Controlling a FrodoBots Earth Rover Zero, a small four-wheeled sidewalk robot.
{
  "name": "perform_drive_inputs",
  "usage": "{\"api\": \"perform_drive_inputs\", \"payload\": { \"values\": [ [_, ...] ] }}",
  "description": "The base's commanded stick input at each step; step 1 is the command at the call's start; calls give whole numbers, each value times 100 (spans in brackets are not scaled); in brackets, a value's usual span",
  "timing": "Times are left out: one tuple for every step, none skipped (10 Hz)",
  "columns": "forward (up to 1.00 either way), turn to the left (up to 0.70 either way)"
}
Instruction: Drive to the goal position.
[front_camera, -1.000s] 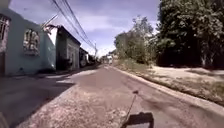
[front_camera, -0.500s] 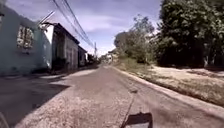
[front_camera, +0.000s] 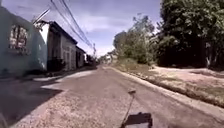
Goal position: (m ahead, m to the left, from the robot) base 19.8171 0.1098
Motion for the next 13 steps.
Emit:
{"api": "perform_drive_inputs", "payload": {
  "values": [
    [100,0],
    [100,0],
    [100,16],
    [100,0],
    [100,0],
    [100,0],
    [100,0],
    [100,0],
    [100,0],
    [100,0],
    [100,0],
    [100,0],
    [100,0]
  ]
}}
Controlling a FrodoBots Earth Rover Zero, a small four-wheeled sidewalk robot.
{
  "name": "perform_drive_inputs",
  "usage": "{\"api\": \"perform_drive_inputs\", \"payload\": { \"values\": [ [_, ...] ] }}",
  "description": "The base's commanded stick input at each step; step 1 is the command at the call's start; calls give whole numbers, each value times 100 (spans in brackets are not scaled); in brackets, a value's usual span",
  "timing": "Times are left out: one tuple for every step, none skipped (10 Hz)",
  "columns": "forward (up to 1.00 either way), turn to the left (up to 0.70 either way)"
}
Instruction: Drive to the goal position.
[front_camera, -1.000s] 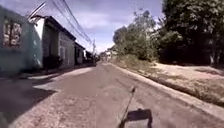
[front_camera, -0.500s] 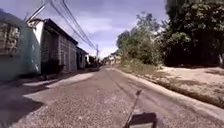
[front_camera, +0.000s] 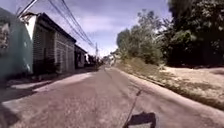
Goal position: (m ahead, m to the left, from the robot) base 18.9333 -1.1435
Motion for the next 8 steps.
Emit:
{"api": "perform_drive_inputs", "payload": {
  "values": [
    [100,0],
    [100,0],
    [100,0],
    [100,0],
    [100,0],
    [100,0],
    [100,0],
    [100,27]
  ]
}}
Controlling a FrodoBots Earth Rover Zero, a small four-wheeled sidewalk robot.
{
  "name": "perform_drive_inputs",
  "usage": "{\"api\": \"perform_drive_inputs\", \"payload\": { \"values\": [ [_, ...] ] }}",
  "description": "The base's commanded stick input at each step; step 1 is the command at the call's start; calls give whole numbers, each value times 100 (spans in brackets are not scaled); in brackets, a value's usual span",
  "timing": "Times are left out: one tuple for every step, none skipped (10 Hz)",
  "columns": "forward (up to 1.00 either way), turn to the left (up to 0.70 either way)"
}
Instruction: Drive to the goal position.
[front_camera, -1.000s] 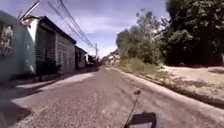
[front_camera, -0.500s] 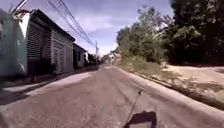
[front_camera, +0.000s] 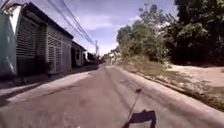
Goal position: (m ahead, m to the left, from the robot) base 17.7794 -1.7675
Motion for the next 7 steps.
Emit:
{"api": "perform_drive_inputs", "payload": {
  "values": [
    [100,27],
    [100,27],
    [100,0],
    [100,0],
    [100,0],
    [100,0],
    [100,0]
  ]
}}
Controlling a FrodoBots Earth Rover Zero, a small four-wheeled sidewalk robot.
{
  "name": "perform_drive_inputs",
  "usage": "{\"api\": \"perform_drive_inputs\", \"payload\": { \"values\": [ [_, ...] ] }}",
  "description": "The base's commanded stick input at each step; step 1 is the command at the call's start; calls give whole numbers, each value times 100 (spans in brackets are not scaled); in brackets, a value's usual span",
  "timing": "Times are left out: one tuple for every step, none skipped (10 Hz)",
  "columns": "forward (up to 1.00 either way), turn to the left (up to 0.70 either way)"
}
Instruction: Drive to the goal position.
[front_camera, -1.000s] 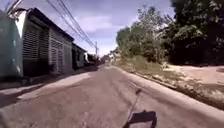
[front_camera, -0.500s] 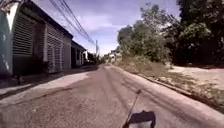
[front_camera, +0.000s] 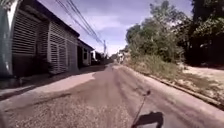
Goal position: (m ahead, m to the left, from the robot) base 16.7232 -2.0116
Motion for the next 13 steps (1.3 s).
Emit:
{"api": "perform_drive_inputs", "payload": {
  "values": [
    [100,0],
    [100,0],
    [100,0],
    [100,0],
    [100,0],
    [100,0],
    [100,0],
    [100,0],
    [100,0],
    [100,0],
    [100,0],
    [100,0],
    [100,0]
  ]
}}
